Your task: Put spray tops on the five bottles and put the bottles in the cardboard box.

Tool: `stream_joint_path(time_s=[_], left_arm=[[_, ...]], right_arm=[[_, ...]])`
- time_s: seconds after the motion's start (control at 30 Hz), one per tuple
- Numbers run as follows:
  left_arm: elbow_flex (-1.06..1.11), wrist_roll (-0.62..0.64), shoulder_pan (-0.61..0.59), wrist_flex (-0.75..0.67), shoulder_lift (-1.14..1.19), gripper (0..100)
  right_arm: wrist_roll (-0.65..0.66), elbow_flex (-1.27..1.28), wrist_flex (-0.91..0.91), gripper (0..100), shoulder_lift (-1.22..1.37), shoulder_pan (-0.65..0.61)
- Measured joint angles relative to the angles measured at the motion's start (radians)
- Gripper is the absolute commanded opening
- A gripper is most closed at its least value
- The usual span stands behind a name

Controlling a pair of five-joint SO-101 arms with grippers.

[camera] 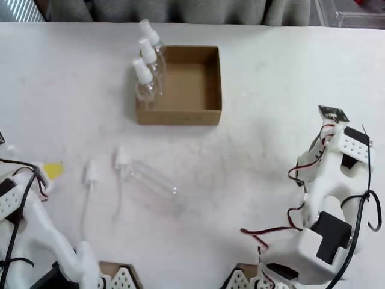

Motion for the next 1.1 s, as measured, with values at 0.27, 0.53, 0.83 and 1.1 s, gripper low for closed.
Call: stream_joint_path(time_s=[0.27, 0.53, 0.83, 1.1], left_arm=[[0.000, 0.000, 0.000, 0.000, 0.000, 37], [0.000, 0.000, 0.000, 0.000, 0.000, 37], [0.000, 0.000, 0.000, 0.000, 0.000, 37], [0.000, 0.000, 0.000, 0.000, 0.000, 37]], right_arm=[[0.000, 0.000, 0.000, 22.9, 0.000, 0.003], [0.002, 0.026, -0.002, 22.7, 0.000, 0.005], [0.052, 0.052, -0.006, 22.7, 0.000, 0.031], [0.100, 0.055, -0.002, 22.7, 0.000, 0.052]])
